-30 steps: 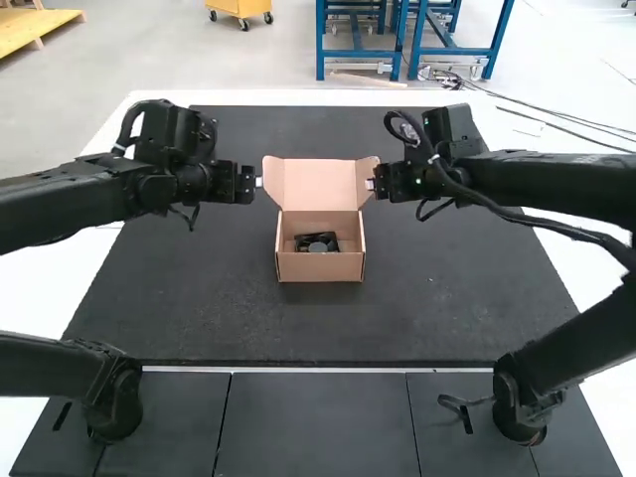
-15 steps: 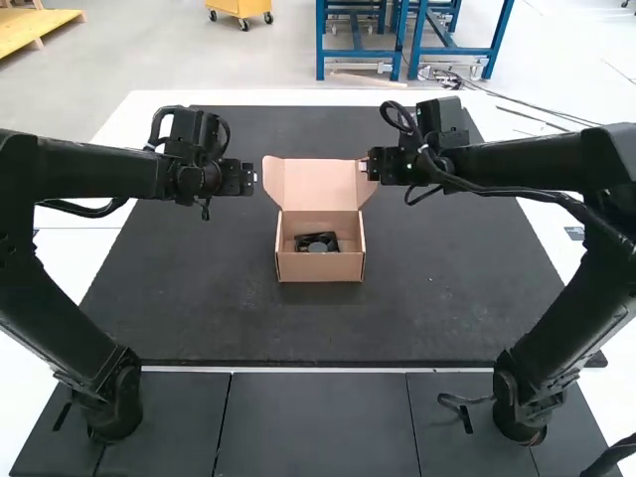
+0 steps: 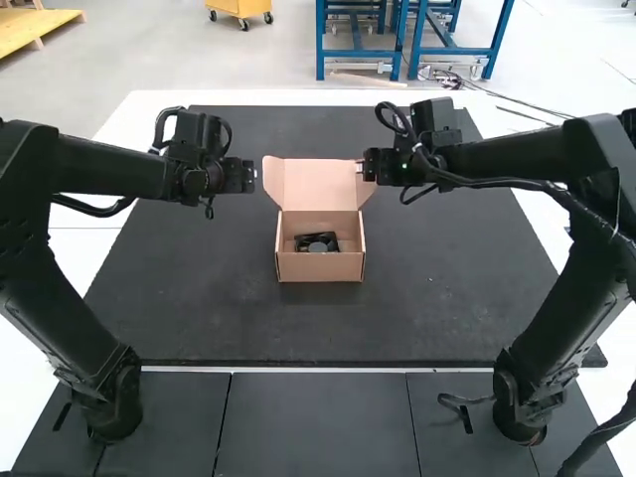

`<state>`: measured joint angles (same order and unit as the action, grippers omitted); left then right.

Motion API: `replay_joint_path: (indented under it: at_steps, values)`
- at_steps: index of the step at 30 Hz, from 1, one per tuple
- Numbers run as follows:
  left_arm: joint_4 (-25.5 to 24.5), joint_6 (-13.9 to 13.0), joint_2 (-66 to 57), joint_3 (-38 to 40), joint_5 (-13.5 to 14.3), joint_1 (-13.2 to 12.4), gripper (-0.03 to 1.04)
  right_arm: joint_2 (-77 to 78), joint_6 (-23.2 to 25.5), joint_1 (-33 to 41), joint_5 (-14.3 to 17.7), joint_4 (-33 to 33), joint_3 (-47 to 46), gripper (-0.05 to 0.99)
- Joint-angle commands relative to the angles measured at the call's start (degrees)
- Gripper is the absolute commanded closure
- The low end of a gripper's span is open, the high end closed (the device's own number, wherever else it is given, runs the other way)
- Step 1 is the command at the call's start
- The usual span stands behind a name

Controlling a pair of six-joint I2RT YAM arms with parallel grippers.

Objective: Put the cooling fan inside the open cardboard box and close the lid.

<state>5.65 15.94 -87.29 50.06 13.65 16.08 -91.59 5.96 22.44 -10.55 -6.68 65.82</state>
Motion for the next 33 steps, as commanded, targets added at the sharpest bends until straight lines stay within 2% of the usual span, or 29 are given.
replay_joint_path:
  at_steps: [1,4,11,20,25,28,33]
  values:
    - [0.50,0.23,-0.96,3.02,-0.29,0.01,0.05,-0.78,0.90,0.06,-1.23,0.44,2.21,0.09]
    - [0.59,0.23,-1.48,4.17,-1.43,0.01,0.05,-1.22,1.43,0.06,-2.02,0.96,2.82,0.06]
    - [1.03,-0.12,-2.80,5.31,-1.70,0.01,0.05,-3.07,1.43,0.06,-2.02,0.96,3.00,0.04]
    - [1.64,-0.21,-3.07,5.40,-2.31,0.01,0.05,-3.68,1.34,0.06,-0.79,0.26,3.17,0.03]
    - [2.52,-0.56,-3.24,5.40,-3.37,0.01,0.05,-3.86,1.34,0.06,-0.35,0.17,3.17,0.15]
    - [2.70,-0.56,-3.24,5.40,-4.42,0.10,0.05,-3.77,1.51,0.06,-0.44,-0.35,3.08,0.25]
    - [2.70,-0.56,-3.24,5.31,-6.09,1.24,0.05,-3.86,1.51,0.06,-0.70,-0.62,3.08,0.33]
